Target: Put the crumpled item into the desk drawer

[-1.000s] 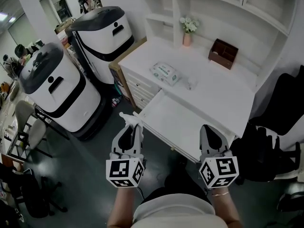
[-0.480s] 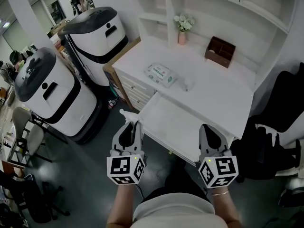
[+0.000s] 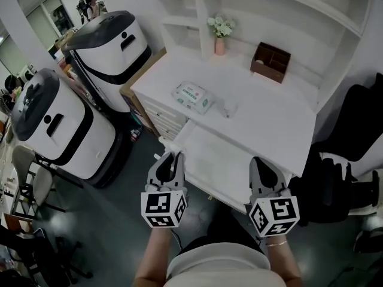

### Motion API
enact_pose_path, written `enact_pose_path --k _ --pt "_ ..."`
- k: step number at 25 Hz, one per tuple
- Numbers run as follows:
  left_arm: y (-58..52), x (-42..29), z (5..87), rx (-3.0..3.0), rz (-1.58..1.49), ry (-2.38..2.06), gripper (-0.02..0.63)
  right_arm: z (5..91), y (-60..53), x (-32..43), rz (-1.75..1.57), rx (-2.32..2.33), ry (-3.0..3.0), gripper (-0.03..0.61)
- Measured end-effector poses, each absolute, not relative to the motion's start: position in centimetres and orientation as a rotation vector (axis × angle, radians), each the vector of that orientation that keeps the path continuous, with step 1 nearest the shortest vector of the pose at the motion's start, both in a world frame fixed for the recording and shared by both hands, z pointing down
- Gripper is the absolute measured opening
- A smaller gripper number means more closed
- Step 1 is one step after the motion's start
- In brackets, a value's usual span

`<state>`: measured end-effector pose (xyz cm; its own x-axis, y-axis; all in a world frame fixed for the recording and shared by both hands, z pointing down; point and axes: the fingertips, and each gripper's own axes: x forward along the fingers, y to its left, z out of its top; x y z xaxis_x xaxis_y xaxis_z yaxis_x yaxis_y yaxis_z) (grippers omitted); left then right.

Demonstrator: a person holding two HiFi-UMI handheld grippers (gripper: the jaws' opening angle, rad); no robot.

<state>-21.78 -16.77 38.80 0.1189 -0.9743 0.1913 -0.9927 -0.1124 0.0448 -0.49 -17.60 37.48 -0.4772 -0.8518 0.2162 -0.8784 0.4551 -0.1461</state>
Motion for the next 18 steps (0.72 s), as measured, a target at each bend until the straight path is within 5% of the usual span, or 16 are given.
enact_pose_path --k 18 --pt "-24.4 -15.1 48.9 2.29 0.525 -1.672 0.044 40.2 -21.2 2.3 0.467 1.613 -2.469 0.002"
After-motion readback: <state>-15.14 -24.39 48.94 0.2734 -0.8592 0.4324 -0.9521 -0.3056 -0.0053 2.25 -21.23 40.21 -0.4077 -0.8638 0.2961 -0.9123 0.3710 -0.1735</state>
